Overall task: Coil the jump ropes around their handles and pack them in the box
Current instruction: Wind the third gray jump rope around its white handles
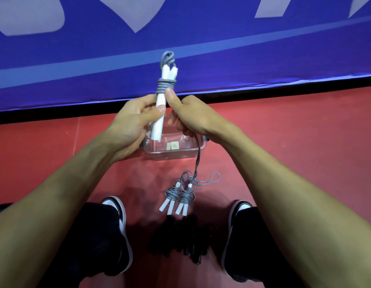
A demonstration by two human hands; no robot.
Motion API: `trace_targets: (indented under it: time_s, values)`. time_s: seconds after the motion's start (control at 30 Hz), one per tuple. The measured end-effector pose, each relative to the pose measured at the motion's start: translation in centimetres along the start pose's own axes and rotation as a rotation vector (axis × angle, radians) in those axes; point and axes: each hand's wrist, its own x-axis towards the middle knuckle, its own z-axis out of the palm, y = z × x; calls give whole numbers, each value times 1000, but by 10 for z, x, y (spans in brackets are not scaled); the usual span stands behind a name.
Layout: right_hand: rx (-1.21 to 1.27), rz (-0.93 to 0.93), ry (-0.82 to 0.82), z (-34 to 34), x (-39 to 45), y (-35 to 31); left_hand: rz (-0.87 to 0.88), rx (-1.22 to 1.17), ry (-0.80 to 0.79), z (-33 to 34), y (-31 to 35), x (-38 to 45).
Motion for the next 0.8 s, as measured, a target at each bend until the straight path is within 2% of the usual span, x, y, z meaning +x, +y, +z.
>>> trace_targets:
  time_s: [0.1, 0.2, 0.37, 0.47, 0.63, 0.7, 0.8]
  values:
    - [12, 13, -36, 1, -2, -2, 19, 167, 128, 2, 3, -2]
    - [16, -3, -30, 2, -3, -3, 20, 226, 217, 1, 2, -2]
    - [-81, -70, 37, 6, -3, -6, -19, 144, 162, 3, 1, 0]
    - [-181, -79, 83, 6, -3, -2, -36, 194, 194, 4, 0, -1]
    - [-181, -73, 35, 5, -3, 0, 8, 244, 177, 0, 1, 1]
    - [-163, -65, 30, 5, -2, -1, -8, 164, 165, 1, 2, 3]
    - [-127, -66, 17, 4, -2, -1, -139, -103, 143, 3, 6, 2]
